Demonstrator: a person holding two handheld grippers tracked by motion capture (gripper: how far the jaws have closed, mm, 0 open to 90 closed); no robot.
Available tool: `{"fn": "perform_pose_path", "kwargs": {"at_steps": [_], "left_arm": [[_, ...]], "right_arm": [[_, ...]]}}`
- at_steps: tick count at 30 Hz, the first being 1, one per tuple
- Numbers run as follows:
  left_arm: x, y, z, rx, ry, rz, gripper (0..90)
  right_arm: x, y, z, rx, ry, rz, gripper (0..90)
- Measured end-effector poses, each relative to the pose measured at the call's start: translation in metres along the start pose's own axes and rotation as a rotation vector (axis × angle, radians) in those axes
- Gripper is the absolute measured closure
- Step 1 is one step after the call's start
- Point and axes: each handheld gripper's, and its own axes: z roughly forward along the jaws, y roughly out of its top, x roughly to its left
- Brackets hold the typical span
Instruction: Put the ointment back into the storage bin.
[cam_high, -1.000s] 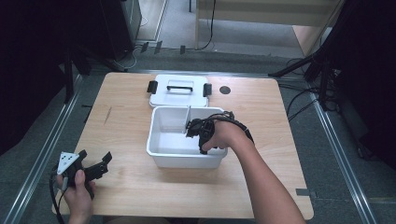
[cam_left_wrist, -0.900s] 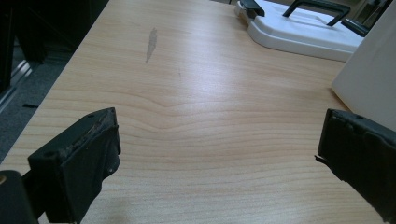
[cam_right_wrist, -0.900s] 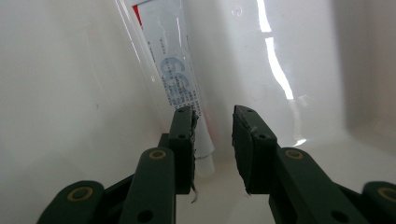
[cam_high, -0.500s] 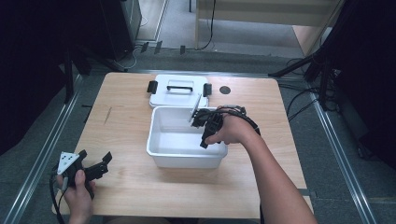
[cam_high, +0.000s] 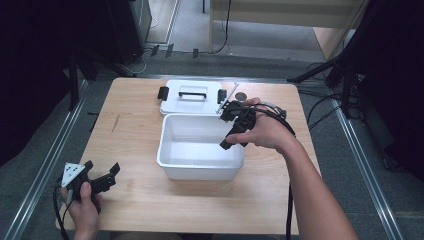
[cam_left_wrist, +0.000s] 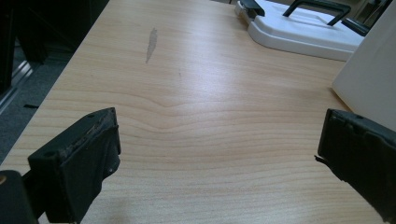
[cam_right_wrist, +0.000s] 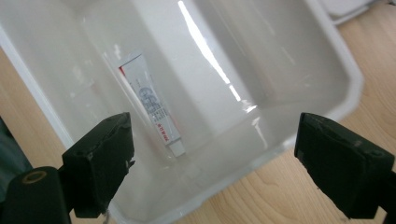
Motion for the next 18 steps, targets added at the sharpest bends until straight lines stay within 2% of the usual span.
{"fn": "perform_pose_path", "kwargs": {"at_steps": [2, 4, 12, 16, 18], "left_arm": [[0.0, 0.0, 0.0, 0.0, 0.0, 0.0, 0.0], [0.0, 0.0, 0.0, -0.001, 0.0, 0.0, 0.0], [0.0, 0.0, 0.0, -0.002, 0.003, 0.002, 0.0], [0.0, 0.0, 0.0, 0.0, 0.002, 0.002, 0.0], [0.0, 0.0, 0.0, 0.0, 0.002, 0.001, 0.0]], "right_arm": [[-0.003, -0.005, -0.007, -0.02, -0.009, 0.053, 7.7], [-0.007, -0.011, -0.012, -0.025, -0.004, 0.072, 0.0], [-0.02, -0.038, -0.026, -0.076, -0.082, 0.135, 0.0], [-0.028, -0.054, -0.027, -0.104, -0.105, 0.169, 0.0], [-0.032, -0.063, -0.026, -0.129, -0.101, 0.194, 0.0]]}}
